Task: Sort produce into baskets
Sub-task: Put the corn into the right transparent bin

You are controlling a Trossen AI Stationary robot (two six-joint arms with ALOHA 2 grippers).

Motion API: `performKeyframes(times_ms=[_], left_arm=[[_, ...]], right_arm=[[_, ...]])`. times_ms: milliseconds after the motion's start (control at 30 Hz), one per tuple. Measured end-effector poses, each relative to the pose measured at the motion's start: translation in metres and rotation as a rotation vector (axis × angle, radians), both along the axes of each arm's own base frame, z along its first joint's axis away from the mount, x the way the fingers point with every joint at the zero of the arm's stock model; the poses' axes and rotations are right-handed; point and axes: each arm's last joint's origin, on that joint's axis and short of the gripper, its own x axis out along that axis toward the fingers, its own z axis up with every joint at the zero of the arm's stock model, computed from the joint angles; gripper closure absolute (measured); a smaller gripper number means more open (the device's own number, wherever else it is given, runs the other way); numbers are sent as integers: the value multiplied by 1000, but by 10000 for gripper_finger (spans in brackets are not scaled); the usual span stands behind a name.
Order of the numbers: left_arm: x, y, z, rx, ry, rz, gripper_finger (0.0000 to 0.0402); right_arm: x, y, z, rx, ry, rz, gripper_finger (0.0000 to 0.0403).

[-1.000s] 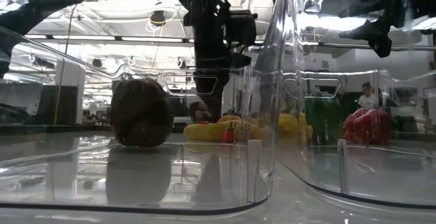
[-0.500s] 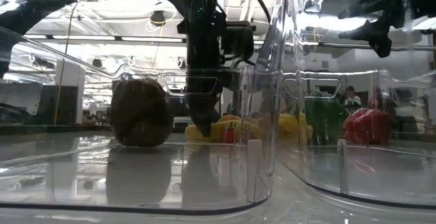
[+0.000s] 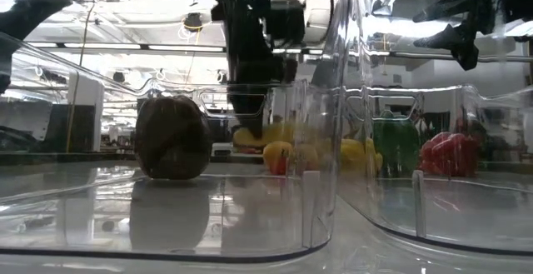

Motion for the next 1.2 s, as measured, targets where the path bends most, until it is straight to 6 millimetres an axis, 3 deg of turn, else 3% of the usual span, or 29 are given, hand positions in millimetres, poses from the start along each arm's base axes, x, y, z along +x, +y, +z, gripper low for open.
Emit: performKeyframes(times_ms=[167,300,400,733,967,1200], left_arm=[[-9,-1,37,-81,-140,-20,317],[-12,-18,69,-228,-301,-60,310],[-10,-35,81,-316,-373,-63,310],[8,-104,97,-412,-562,-55,309],[12,-122,103,-413,-633,-11,308],[13,-128,106,-378,-677,-6,308]], right_arm=[[0,0,0,-4,0,-1,182],[0,0,0,-5,0,0,182],[0,0,0,-5,-1,-1,182],[0,0,0,-4,-3,1,182],[0,0,1,-1,-5,10,182],[0,1,1,9,-13,24,182]])
